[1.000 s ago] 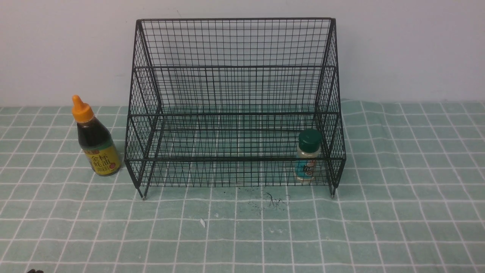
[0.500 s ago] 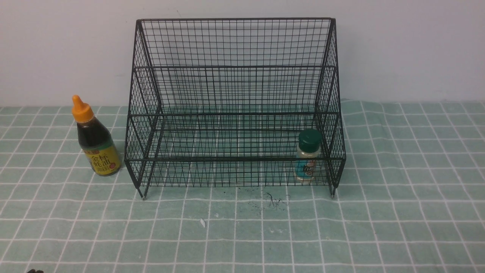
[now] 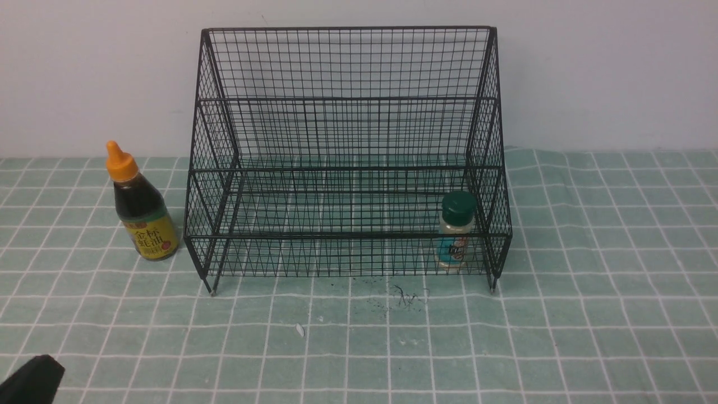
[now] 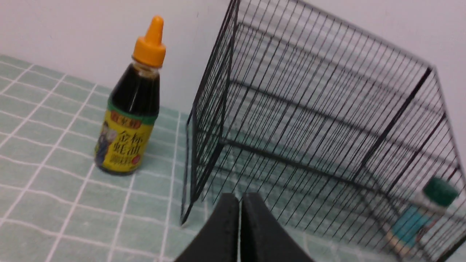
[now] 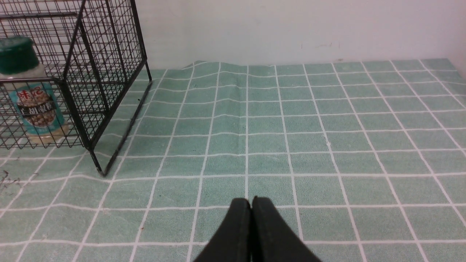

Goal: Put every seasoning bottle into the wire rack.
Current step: Use the left arm to grab the condiment bottle closest to it

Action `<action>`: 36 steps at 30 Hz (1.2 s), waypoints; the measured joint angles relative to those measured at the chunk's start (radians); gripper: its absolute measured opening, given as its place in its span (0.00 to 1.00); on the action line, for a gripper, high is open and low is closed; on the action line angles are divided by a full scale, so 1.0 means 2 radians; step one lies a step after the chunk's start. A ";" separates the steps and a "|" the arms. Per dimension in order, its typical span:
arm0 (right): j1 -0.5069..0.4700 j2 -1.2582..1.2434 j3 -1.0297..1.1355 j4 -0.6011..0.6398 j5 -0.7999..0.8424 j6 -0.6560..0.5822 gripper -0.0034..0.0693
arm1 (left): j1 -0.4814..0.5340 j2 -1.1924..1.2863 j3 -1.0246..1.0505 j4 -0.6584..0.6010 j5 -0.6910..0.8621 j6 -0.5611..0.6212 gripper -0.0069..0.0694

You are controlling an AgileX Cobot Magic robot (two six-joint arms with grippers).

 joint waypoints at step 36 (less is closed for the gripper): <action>0.000 0.000 0.000 0.000 -0.002 0.000 0.03 | 0.010 0.554 -0.449 0.142 0.364 0.044 0.08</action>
